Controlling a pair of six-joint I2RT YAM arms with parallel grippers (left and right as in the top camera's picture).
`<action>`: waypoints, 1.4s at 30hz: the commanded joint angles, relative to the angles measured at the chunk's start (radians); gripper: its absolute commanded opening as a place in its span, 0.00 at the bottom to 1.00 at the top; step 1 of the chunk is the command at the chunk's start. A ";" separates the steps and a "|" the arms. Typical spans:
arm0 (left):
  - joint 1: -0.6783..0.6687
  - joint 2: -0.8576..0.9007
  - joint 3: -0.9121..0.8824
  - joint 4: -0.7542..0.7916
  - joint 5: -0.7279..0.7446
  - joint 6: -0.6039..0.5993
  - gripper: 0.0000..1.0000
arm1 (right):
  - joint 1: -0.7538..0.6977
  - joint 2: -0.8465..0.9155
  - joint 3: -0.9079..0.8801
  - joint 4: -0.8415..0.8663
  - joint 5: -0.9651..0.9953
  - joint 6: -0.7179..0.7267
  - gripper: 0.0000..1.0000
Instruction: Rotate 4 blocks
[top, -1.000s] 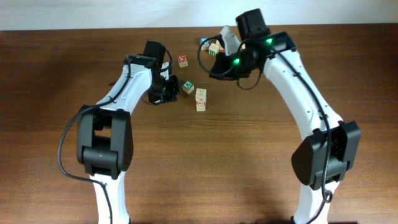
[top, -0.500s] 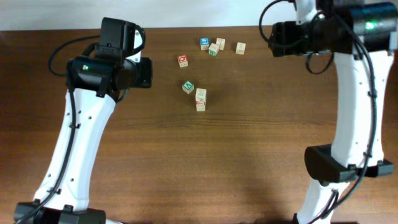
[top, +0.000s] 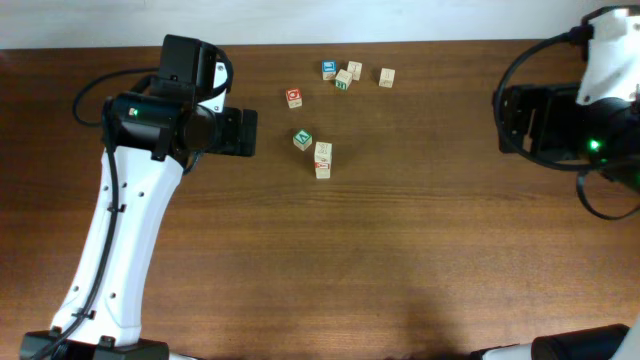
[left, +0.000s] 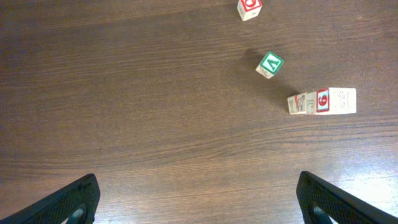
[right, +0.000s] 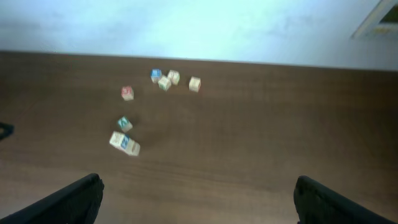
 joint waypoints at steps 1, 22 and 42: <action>0.003 -0.027 0.009 0.000 -0.014 0.009 0.99 | -0.004 -0.047 -0.017 -0.006 -0.091 0.014 0.98; 0.002 -0.027 0.009 0.000 -0.014 0.008 0.99 | -0.053 -0.542 -1.121 0.956 -0.188 -0.248 0.98; 0.002 -0.027 0.009 0.000 -0.014 0.009 0.99 | -0.121 -1.585 -2.603 1.626 -0.127 -0.112 0.98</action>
